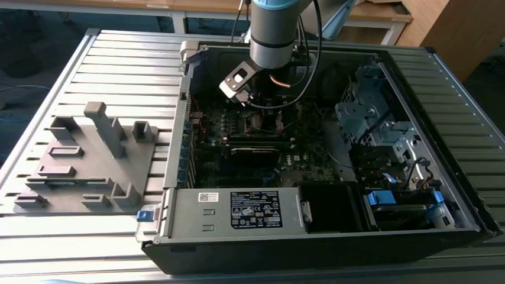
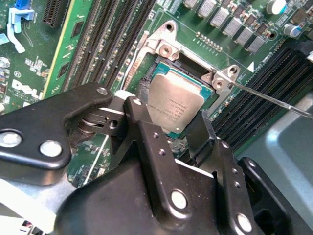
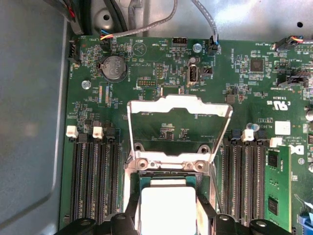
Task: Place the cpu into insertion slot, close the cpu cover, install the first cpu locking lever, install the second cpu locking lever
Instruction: 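Place the cpu into insertion slot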
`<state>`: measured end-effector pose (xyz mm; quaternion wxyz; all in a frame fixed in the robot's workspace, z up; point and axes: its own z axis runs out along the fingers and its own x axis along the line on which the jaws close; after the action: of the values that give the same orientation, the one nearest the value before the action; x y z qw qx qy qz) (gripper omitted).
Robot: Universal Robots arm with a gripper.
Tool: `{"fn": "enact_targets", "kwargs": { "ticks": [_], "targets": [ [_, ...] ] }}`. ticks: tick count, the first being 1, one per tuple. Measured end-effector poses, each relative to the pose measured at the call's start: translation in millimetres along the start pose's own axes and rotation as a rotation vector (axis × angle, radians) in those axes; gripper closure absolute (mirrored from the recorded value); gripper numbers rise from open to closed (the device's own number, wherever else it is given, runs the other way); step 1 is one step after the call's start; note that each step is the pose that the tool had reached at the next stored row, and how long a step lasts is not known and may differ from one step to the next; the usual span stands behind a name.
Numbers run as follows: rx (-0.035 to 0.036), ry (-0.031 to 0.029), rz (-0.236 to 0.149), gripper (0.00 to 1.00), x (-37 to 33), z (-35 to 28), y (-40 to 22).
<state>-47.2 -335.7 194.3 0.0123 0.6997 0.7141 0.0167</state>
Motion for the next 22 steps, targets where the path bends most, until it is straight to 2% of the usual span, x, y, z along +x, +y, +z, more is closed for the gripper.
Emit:
{"fn": "enact_targets", "kwargs": {
  "ticks": [22],
  "targets": [
    [0.0002,-0.0003,0.000,0.44,-2.4,-0.8,0.0]
  ]
}}
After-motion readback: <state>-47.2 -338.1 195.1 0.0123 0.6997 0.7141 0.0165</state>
